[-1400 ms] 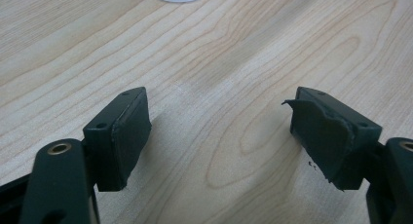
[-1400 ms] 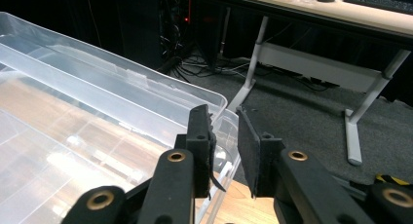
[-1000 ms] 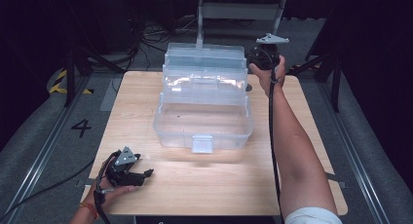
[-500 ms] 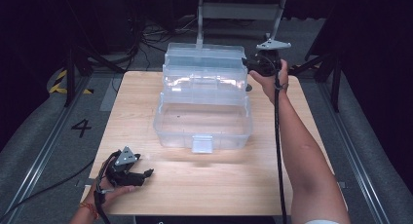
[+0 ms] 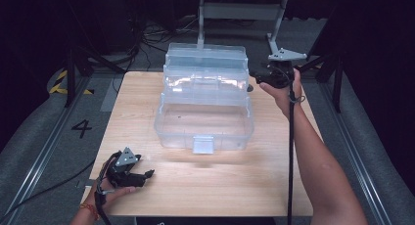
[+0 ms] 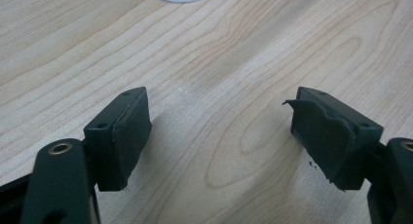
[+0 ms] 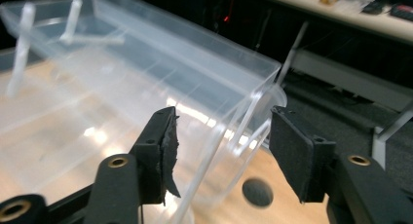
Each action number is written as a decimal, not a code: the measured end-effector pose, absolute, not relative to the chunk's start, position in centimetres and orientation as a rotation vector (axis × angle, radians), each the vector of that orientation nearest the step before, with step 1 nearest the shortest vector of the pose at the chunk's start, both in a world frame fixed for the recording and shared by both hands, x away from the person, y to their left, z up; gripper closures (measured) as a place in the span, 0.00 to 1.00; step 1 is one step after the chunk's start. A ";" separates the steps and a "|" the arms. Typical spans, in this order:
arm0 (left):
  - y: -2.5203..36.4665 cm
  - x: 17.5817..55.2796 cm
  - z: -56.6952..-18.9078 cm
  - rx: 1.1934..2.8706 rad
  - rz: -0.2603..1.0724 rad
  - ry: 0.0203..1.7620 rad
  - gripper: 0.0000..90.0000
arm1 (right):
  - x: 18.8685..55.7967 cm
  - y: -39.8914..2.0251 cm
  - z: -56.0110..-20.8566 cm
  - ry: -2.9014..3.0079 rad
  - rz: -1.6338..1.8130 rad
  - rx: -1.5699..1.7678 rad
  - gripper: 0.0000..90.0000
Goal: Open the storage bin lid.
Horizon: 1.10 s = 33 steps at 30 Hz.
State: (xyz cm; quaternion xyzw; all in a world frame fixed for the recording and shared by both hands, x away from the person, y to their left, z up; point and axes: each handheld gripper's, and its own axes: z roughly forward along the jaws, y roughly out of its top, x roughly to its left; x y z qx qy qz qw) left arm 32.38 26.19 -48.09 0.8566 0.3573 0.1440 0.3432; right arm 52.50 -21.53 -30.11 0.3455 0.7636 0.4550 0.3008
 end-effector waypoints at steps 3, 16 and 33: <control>26.1 32.3 -48.1 2.215 0.368 0.939 0.25 | 51.3 -21.9 -30.4 2.057 1.153 0.901 0.46; 26.1 32.2 -48.2 2.214 0.372 0.940 0.25 | 46.0 -24.6 -33.2 2.110 1.119 0.847 0.45; 26.2 32.2 -48.1 2.219 0.377 0.941 0.25 | 39.5 -27.3 -41.0 2.239 0.964 0.810 0.34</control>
